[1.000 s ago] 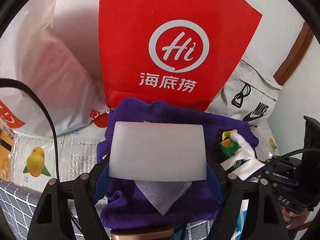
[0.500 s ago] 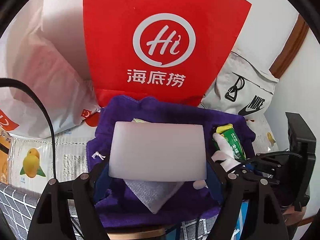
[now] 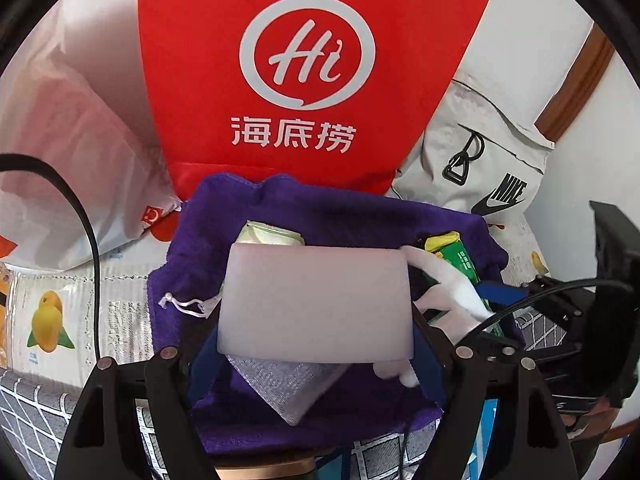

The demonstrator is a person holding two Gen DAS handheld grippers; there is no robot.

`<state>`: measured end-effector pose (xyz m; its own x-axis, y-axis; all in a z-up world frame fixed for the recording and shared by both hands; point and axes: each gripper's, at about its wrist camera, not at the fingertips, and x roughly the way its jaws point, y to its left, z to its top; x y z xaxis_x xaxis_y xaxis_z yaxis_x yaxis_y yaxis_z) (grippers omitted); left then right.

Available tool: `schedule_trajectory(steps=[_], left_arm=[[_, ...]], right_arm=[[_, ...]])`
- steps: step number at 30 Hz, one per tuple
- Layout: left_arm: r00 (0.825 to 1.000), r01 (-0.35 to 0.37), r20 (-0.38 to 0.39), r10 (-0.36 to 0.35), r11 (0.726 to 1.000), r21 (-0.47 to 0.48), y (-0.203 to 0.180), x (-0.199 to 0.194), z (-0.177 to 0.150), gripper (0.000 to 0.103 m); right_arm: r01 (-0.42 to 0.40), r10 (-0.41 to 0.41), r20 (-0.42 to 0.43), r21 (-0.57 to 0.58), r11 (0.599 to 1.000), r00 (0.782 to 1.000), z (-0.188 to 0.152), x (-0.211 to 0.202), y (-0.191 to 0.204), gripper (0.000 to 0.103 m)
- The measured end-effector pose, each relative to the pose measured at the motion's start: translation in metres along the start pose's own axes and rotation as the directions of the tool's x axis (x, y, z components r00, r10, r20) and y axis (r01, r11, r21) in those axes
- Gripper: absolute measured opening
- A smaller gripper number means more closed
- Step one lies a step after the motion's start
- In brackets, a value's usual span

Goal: Organize soft objects
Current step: 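Open both grippers to release the glove and sponge block on the towel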

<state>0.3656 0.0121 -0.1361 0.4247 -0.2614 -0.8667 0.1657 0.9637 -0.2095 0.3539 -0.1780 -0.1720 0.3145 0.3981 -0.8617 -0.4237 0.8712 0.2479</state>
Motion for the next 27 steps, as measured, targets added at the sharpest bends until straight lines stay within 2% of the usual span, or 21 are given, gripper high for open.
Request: schedule_trajectory(steps=[2, 4, 14, 25, 27], left_arm=[[1.0, 0.003, -0.006, -0.003, 1.0, 0.0, 0.0, 0.002, 0.0, 0.08], [1.0, 0.006, -0.014, -0.006, 1.0, -0.002, -0.001, 0.004, -0.001, 0.08], [0.996, 0.048, -0.074, -0.047, 0.999, 0.002, -0.011, 0.022, -0.005, 0.08], [0.989, 0.052, -0.139, -0.047, 0.998, 0.031, -0.029, 0.044, -0.012, 0.081], [0.988, 0.06, -0.145, -0.055, 0.998, 0.028, -0.03, 0.045, -0.011, 0.084]], right_arm=[[-0.001, 0.001, 0.016, 0.006, 1.0, 1.0, 0.0, -0.008, -0.004, 0.064], [0.007, -0.007, 0.028, 0.017, 1.0, 1.0, 0.0, -0.014, -0.009, 0.071], [0.018, -0.031, 0.113, 0.117, 0.993, 0.993, 0.002, -0.047, -0.038, 0.072], [0.046, -0.056, 0.121, 0.086, 0.995, 0.991, 0.004, -0.053, -0.031, 0.072], [0.051, -0.059, 0.114, 0.074, 0.996, 0.992, 0.004, -0.05, -0.029, 0.072]])
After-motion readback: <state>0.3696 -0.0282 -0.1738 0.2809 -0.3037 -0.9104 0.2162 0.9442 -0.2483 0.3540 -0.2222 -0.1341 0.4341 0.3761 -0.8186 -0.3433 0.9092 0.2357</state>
